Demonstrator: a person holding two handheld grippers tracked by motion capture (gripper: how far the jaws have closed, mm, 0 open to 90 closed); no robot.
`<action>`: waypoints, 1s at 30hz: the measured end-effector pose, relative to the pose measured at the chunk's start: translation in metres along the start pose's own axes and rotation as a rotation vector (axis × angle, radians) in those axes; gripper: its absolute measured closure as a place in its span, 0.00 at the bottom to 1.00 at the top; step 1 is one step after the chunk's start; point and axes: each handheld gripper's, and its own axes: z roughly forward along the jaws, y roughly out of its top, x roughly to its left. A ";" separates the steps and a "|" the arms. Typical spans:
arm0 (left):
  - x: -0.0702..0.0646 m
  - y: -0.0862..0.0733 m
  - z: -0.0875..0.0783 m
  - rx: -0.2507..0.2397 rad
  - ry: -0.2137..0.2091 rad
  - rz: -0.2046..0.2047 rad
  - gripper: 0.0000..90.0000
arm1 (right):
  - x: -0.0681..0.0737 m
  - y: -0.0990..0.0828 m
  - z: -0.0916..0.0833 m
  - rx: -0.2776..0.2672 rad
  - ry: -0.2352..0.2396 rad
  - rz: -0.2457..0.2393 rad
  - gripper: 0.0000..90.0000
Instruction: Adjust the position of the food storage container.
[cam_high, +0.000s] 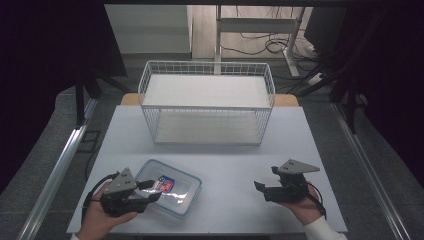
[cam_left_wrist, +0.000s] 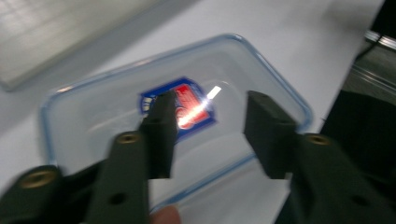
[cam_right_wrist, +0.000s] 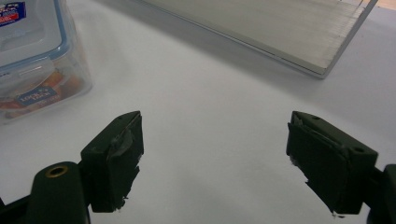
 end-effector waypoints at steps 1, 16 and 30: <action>-0.003 0.001 0.000 0.009 -0.014 0.012 0.70 | 0.000 0.000 0.000 -0.001 -0.002 0.001 0.21; -0.039 -0.005 0.026 0.188 -0.170 0.169 1.00 | 0.000 0.000 -0.001 -0.004 0.005 0.005 0.21; -0.055 -0.010 0.062 0.327 -0.124 0.259 1.00 | -0.001 0.001 -0.003 -0.010 0.002 0.003 0.21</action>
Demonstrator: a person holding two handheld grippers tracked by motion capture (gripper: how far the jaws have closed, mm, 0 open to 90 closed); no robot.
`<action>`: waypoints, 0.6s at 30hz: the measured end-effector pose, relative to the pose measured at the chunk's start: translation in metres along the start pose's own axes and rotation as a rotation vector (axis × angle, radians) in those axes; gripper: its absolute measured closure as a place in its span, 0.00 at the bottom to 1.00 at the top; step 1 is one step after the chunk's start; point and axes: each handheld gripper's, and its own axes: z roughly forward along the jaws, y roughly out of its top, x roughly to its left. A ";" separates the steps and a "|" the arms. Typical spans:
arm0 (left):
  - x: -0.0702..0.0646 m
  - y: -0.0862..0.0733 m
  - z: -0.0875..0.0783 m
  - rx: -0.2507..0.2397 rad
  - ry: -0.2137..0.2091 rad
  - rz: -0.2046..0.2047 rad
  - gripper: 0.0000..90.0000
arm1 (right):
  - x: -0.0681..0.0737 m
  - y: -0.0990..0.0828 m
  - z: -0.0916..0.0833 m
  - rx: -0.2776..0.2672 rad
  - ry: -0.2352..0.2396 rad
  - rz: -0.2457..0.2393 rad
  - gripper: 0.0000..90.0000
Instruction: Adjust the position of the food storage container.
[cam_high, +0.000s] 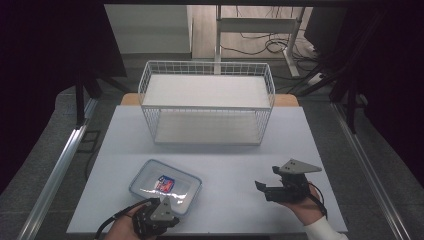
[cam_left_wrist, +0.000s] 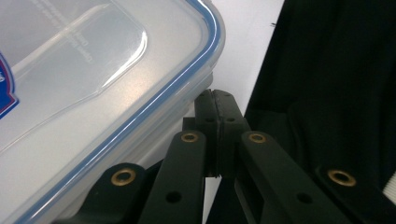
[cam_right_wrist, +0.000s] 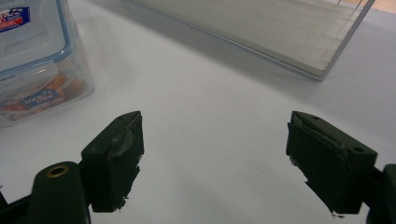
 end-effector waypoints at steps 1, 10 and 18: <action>0.001 0.002 0.002 -0.004 0.003 -0.007 1.00 | -0.001 0.000 0.000 0.001 -0.002 0.000 0.21; 0.007 0.021 0.017 -0.038 0.053 -0.061 1.00 | -0.002 0.000 0.000 0.001 -0.010 0.006 0.22; 0.013 0.040 0.031 -0.055 0.083 -0.119 1.00 | -0.003 0.000 0.000 0.001 -0.012 0.008 0.22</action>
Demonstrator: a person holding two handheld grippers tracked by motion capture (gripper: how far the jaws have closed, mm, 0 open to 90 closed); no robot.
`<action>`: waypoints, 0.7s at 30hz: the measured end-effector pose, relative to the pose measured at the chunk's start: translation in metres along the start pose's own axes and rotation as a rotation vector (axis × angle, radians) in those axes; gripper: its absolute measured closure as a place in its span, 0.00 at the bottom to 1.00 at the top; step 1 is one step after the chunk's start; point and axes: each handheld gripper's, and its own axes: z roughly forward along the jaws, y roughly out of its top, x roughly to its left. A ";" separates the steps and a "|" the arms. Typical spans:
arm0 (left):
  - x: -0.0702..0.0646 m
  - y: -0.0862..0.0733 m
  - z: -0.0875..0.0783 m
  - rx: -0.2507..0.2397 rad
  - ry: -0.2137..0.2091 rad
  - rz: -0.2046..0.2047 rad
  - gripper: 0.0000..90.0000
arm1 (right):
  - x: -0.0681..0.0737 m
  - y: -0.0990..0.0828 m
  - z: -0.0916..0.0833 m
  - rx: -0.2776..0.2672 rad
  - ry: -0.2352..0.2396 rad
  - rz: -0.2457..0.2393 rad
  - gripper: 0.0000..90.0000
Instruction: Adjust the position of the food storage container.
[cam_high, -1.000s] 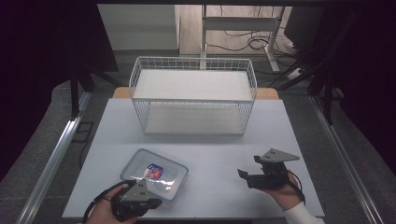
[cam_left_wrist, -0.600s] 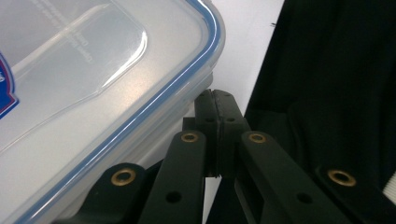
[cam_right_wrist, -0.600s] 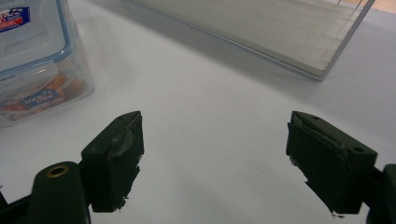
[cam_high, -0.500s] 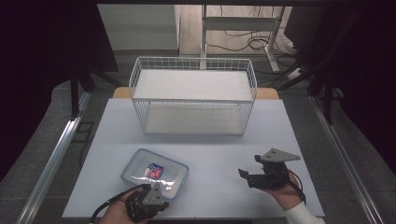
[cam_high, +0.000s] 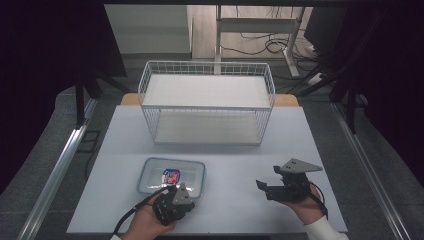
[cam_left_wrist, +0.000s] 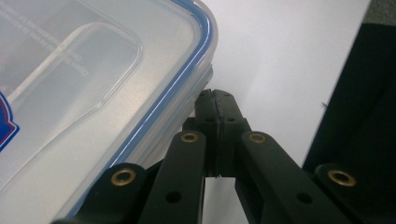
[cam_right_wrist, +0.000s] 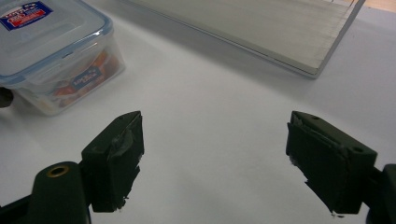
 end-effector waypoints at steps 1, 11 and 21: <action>0.000 0.000 0.000 0.000 0.000 0.000 1.00 | 0.000 0.000 0.000 0.000 0.000 0.000 0.22; 0.000 -0.005 -0.041 -0.092 -0.032 -0.051 1.00 | -0.001 0.000 -0.002 -0.006 -0.013 0.006 0.22; 0.061 -0.038 -0.099 -0.228 0.136 -0.267 1.00 | -0.001 0.001 -0.003 -0.009 -0.017 0.010 0.22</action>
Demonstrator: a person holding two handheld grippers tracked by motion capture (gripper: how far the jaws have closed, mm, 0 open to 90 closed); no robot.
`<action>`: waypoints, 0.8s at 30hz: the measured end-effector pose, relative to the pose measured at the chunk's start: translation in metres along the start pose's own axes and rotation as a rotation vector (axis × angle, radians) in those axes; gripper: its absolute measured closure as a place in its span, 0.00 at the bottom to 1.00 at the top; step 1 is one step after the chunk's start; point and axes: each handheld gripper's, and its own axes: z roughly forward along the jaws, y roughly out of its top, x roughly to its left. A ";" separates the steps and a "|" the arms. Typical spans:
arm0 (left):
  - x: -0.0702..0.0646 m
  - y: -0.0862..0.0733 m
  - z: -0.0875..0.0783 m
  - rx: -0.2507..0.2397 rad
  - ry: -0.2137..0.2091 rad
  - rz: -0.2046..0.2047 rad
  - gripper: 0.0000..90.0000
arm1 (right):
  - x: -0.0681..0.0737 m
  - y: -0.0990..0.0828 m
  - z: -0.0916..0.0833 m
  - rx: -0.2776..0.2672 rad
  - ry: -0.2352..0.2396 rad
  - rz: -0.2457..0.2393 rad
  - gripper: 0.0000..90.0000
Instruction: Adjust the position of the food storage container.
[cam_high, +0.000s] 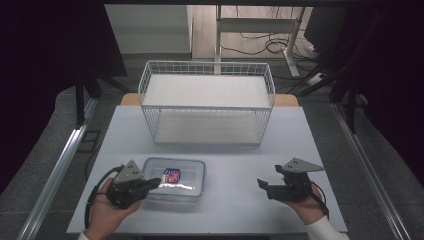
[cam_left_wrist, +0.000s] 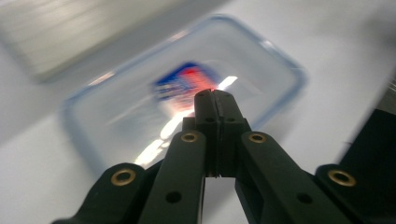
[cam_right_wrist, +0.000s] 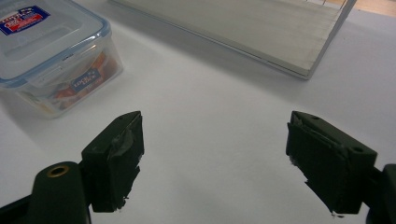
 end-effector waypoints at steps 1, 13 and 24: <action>0.000 0.000 0.000 0.000 0.000 0.000 1.00 | 0.000 0.000 0.000 0.000 0.000 0.000 0.22; 0.062 -0.035 0.004 0.069 0.100 -0.167 1.00 | 0.003 0.000 0.002 0.018 -0.005 -0.016 0.22; 0.066 -0.044 0.017 0.158 0.049 -0.169 1.00 | 0.004 -0.001 0.003 0.025 -0.013 -0.021 0.22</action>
